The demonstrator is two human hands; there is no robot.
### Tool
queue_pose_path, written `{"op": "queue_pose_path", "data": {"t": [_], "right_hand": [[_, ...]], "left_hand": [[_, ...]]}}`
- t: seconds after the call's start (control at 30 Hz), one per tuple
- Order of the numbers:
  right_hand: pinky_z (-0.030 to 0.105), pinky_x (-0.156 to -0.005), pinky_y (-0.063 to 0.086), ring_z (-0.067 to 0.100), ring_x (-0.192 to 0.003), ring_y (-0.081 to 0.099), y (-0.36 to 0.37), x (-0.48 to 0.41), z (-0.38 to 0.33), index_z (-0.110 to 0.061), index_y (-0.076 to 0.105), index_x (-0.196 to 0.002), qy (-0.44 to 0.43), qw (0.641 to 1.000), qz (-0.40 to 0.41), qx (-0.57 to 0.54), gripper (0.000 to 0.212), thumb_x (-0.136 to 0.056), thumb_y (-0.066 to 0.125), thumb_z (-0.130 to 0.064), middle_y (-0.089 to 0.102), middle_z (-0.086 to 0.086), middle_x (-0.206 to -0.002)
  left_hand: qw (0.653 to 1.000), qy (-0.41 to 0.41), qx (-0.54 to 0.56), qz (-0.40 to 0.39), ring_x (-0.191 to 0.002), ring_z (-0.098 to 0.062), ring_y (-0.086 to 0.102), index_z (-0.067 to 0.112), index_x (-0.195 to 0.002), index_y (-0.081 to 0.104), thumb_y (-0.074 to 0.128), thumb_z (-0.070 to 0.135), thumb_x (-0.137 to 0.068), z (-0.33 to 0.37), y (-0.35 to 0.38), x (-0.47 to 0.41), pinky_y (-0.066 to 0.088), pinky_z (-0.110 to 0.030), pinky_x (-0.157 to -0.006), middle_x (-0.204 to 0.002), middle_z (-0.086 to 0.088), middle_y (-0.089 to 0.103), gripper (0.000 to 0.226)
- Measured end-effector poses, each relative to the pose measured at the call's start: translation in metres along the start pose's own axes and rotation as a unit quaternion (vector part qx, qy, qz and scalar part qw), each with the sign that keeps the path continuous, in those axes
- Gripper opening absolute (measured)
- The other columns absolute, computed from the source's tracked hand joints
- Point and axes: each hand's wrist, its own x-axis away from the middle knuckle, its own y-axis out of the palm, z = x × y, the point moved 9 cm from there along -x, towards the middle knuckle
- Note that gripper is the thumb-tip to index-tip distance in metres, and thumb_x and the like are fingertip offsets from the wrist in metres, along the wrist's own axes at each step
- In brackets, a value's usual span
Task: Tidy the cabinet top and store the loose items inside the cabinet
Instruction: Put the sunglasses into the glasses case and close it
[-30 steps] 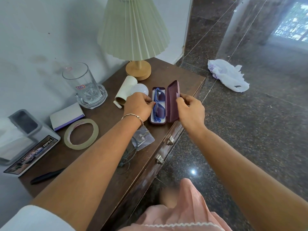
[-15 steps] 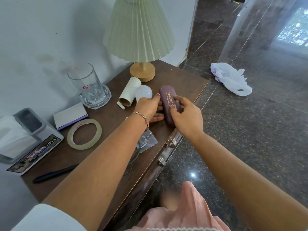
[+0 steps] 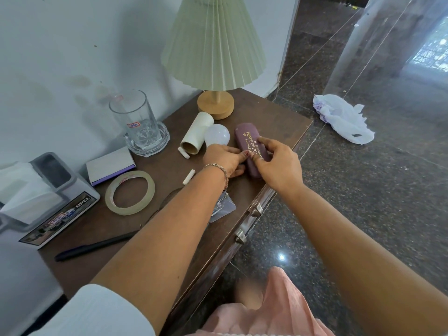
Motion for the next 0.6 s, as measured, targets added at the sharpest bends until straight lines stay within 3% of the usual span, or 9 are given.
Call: {"op": "queue_pose_path", "data": {"t": [0.2,0.6], "right_hand": [[0.027,-0.087,0.047,0.017,-0.108,0.064,-0.001,-0.005,0.003,-0.031,0.06,-0.128,0.013,1.0,-0.002,0.009,0.045,-0.083,0.068,-0.034,0.068,-0.004,-0.121],[0.032,-0.092,0.051,0.02,-0.108,0.064,0.003,-0.007,0.006,-0.033,0.057,-0.131,0.016,0.999,-0.005,0.03,0.05,-0.082,0.068,-0.035,0.068,-0.001,-0.121]], "left_hand": [[1.0,-0.013,0.008,0.012,-0.058,-0.014,0.057,0.0,-0.11,0.064,0.067,0.008,-0.086,-0.004,0.001,-0.002,0.052,-0.019,-0.044,-0.069,-0.006,0.058,0.026],[0.999,-0.034,0.023,0.019,-0.058,-0.014,0.057,0.0,-0.11,0.063,0.066,0.004,-0.086,-0.011,0.001,-0.008,0.05,-0.019,-0.041,-0.069,-0.007,0.058,0.025]]}}
